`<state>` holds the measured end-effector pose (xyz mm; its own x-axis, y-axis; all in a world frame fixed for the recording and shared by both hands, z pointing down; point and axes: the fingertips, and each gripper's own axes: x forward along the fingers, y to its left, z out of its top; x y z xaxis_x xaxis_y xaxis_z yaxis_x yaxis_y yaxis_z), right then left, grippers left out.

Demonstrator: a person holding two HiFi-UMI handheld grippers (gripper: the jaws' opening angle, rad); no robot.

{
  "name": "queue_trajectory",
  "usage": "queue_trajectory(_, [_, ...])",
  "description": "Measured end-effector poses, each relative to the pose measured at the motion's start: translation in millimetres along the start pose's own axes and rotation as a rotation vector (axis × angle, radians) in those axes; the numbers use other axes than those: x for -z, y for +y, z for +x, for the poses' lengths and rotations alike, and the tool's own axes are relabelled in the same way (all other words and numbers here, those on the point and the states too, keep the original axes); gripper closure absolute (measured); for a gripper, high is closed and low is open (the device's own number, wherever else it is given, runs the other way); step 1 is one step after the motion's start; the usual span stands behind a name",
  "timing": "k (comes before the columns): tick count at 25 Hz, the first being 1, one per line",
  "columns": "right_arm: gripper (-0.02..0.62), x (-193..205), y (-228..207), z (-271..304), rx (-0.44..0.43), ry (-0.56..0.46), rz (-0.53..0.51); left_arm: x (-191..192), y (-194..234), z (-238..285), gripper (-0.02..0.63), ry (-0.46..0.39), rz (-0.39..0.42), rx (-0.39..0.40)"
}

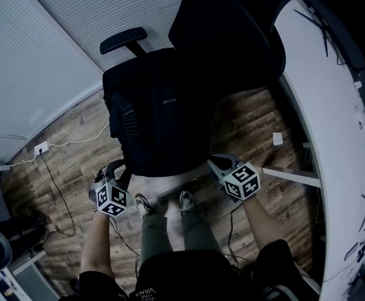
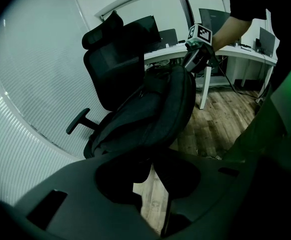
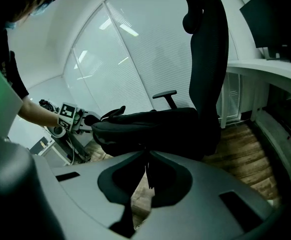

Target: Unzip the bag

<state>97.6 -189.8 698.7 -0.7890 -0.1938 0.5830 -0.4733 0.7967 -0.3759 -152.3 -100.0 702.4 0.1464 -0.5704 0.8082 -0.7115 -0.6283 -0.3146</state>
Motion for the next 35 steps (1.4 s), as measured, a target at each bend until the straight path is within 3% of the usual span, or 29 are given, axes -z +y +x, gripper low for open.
queue_trajectory(7, [0.545, 0, 23, -7, 0.044, -0.005, -0.063, -2, -1, -3, 0.502, 0.022, 0.011, -0.009])
queue_trajectory(11, [0.538, -3, 33, -11, 0.09, -0.024, -0.025, 0, -2, -8, 0.468, 0.007, -0.036, 0.024])
queue_trajectory(14, [0.43, -5, 39, -15, 0.133, -0.044, 0.02, 1, -2, -15, 0.428, -0.017, -0.058, 0.051])
queue_trajectory(20, [0.43, -18, 59, -37, 0.209, -0.122, 0.097, -9, -6, -38, 0.405, -0.074, -0.056, 0.074])
queue_trajectory(23, [0.43, -33, 73, -51, 0.253, -0.185, 0.131, -18, -3, -55, 0.402, -0.127, -0.069, 0.068])
queue_trajectory(29, [0.431, -63, 111, -80, 0.348, -0.313, 0.138, -46, 11, -101, 0.402, -0.285, -0.196, 0.043])
queue_trajectory(35, [0.431, -85, 152, -95, 0.379, -0.408, 0.176, -71, 18, -149, 0.402, -0.428, -0.221, 0.055])
